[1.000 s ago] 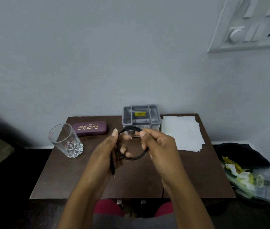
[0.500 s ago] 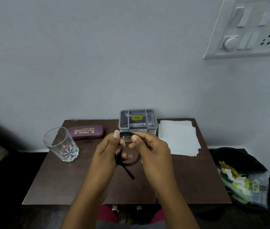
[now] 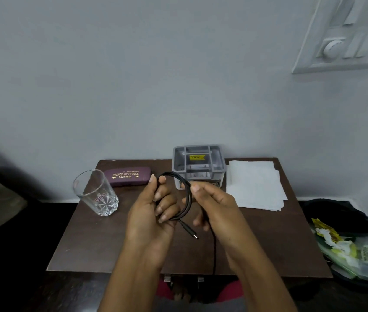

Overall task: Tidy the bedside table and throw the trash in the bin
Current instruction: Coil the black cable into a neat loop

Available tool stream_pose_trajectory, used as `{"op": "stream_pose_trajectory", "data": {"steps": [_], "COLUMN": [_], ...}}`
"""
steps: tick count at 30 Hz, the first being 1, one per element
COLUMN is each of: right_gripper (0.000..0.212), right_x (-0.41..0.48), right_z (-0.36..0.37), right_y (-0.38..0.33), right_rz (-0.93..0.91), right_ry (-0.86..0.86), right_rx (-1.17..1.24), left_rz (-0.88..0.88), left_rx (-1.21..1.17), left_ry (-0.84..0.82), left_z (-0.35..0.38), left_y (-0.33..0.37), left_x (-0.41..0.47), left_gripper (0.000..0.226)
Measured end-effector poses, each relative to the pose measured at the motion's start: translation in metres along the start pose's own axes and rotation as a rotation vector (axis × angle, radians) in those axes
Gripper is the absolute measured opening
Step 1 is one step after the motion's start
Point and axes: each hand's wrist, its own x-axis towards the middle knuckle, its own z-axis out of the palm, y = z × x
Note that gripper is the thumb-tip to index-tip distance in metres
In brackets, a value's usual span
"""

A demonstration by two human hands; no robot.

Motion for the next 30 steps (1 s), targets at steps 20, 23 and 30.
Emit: {"op": "stream_pose_trajectory", "data": {"steps": [20, 23, 30], "right_gripper": [0.021, 0.021, 0.008], "right_x": [-0.019, -0.025, -0.028], "right_z": [-0.023, -0.039, -0.030], "right_y": [0.008, -0.023, -0.019], "right_rz": [-0.080, -0.192, -0.325], "right_ry": [-0.244, -0.146, -0.025], "right_rx": [-0.148, -0.146, -0.651], "left_rz": [0.200, 0.203, 0.409], "left_rx": [0.092, 0.139, 0.135], "left_ry": [-0.077, -0.079, 0.002], "left_z": [-0.008, -0.002, 0.012], "left_y": [0.041, 0.034, 0.016], "left_x": [-0.014, -0.016, -0.006], "left_gripper": [0.028, 0.028, 0.029]}}
